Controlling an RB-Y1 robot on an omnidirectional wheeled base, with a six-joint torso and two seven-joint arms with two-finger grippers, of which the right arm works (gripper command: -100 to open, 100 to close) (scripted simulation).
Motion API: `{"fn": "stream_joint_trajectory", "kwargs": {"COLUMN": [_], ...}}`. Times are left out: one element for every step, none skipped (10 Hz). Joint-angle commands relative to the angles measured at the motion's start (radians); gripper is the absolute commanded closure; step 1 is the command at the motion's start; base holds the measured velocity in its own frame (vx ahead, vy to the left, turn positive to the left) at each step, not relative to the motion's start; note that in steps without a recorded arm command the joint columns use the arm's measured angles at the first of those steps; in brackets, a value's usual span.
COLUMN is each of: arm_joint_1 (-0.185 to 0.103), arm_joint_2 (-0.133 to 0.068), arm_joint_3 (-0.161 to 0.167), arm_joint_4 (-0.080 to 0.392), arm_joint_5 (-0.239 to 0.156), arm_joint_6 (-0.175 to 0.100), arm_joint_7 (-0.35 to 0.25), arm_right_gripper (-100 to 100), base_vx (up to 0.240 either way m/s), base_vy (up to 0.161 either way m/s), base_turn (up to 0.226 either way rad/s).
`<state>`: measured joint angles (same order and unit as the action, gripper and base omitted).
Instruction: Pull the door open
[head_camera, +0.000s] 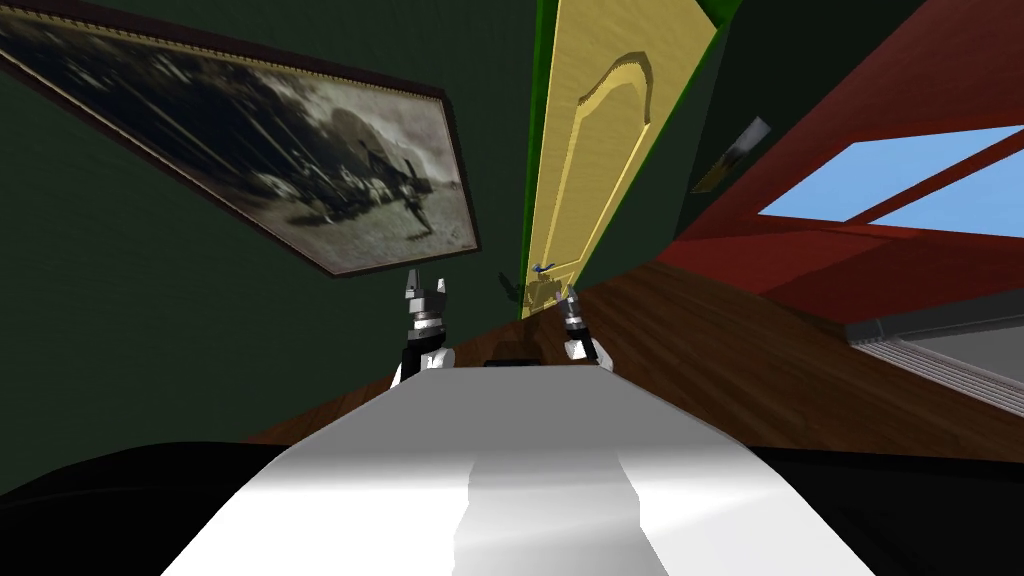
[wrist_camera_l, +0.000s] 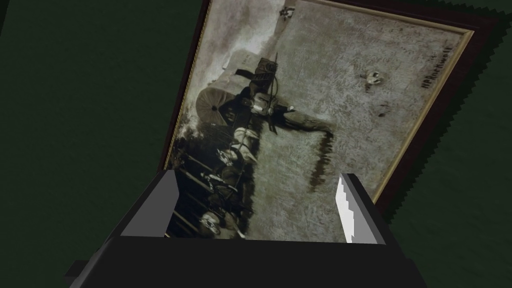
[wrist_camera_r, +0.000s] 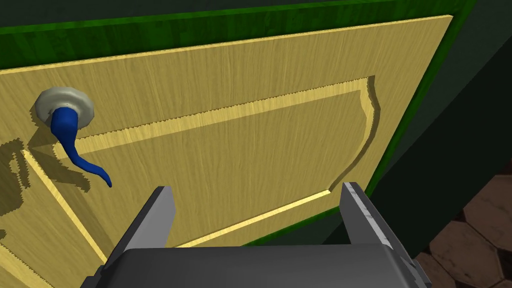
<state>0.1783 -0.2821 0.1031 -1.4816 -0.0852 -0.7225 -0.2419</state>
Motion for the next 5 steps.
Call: {"fn": "stream_joint_trajectory", "kwargs": {"arm_joint_1": [-0.014,-0.023,-0.033,-0.042,-0.051], "arm_joint_2": [-0.010,-0.019,-0.027,-0.036,-0.044], "arm_joint_3": [0.009,0.014,0.018,0.022,0.026], "arm_joint_4": [0.049,0.079,0.109,0.139,0.167], "arm_joint_5": [0.003,0.003,0.004,0.005,0.005], "arm_joint_6": [-0.006,-0.009,-0.012,-0.016,-0.019], "arm_joint_7": [-0.003,-0.006,-0.010,-0.013,-0.016], "arm_right_gripper": [-100,-100,-100,-100,-100], "base_vx": [0.080,0.081,0.087,0.086,0.075], "base_vy": [-0.050,-0.061,-0.073,-0.053,-0.056], "base_turn": [0.108,0.109,0.110,0.135,0.146]}}
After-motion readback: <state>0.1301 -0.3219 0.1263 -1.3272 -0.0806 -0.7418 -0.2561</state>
